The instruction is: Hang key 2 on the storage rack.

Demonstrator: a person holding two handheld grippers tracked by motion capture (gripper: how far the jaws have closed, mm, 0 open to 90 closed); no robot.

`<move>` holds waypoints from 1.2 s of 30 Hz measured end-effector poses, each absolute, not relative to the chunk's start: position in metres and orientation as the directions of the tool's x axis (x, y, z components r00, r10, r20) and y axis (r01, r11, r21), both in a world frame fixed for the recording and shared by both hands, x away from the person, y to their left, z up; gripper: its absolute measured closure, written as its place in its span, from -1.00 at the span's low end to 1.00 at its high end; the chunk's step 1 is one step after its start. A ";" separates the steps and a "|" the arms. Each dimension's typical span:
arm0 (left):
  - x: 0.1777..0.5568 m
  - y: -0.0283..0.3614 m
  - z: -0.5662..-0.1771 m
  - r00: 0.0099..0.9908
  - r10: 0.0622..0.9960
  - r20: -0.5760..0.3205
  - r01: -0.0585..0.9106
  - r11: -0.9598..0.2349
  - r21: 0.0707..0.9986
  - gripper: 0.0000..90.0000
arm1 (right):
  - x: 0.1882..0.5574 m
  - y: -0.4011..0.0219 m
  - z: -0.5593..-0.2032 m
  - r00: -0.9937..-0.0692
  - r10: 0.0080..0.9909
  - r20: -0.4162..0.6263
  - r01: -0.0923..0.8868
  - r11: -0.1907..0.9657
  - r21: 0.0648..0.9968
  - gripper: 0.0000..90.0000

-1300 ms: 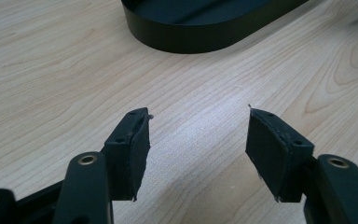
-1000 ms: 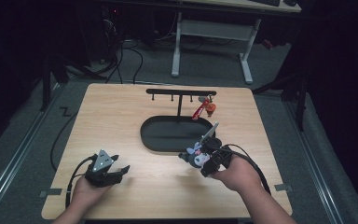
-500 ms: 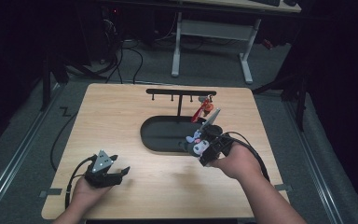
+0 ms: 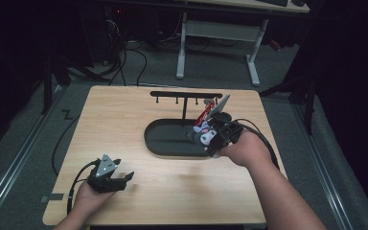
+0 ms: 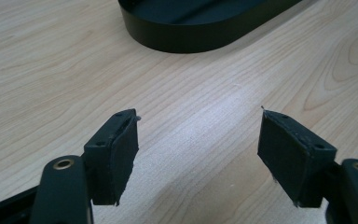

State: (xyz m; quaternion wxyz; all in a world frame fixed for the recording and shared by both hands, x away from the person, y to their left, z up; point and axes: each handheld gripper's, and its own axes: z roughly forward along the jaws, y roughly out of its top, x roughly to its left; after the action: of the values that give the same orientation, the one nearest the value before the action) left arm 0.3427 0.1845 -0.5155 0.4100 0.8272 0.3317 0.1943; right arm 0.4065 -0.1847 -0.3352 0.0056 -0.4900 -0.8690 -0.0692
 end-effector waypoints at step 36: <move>0.339 0.180 -0.516 0.738 0.672 0.058 0.365 -0.470 0.804 -0.43 | 0.463 -0.178 -0.297 -0.459 0.881 0.111 0.879 0.433 0.198 0.07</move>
State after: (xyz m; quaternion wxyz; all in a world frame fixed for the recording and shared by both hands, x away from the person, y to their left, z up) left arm 0.3388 0.1800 -0.5163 0.4113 0.8366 0.3099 0.1870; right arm 0.4634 -0.1779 -0.2973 -0.0047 -0.5200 -0.8465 -0.1141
